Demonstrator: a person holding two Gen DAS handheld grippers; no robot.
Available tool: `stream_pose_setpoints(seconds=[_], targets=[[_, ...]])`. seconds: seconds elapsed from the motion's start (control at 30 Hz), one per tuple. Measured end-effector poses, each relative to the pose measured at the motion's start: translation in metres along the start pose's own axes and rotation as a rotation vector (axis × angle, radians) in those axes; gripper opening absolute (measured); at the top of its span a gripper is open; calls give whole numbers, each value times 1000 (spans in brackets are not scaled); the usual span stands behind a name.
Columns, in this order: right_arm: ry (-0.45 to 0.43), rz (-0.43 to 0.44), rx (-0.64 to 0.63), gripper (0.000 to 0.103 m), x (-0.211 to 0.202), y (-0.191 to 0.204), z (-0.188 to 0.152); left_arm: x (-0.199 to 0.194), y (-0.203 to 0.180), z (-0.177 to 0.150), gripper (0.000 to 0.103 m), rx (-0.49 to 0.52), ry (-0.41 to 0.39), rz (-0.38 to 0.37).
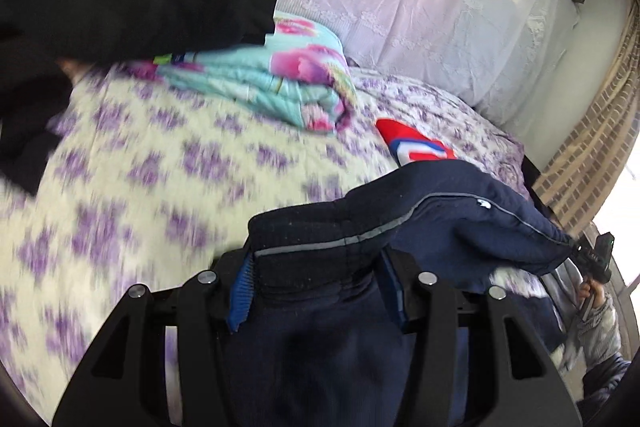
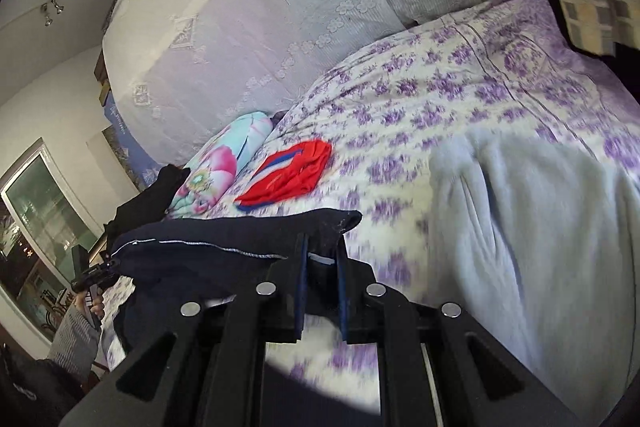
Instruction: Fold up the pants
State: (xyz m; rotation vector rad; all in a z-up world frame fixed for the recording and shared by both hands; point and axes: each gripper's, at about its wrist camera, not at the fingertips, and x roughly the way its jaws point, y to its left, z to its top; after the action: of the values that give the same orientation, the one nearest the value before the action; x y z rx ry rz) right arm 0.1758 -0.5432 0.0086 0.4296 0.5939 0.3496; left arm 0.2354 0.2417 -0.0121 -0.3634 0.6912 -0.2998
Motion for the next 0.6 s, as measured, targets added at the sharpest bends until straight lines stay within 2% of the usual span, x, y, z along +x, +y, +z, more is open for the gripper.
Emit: stream_pose_setpoints(seconds=[0.13, 0.27, 0.4, 0.53, 0.57, 0.6], targets=[[-17, 5, 0, 12, -37, 3, -57, -19, 11, -39, 51, -41, 32, -17], [3, 18, 30, 13, -54, 3, -104, -32, 16, -68, 51, -56, 52, -25], [-20, 19, -8, 13, -69, 18, -116, -44, 13, -72, 51, -59, 18, -33], [-49, 25, -57, 13, -91, 28, -115, -63, 14, -56, 51, -86, -47, -61], [-37, 3, -76, 16, -95, 28, -118, -68, 15, -54, 52, -80, -54, -64], [14, -27, -100, 22, -96, 26, -126, -69, 16, -54, 53, -71, -41, -64]])
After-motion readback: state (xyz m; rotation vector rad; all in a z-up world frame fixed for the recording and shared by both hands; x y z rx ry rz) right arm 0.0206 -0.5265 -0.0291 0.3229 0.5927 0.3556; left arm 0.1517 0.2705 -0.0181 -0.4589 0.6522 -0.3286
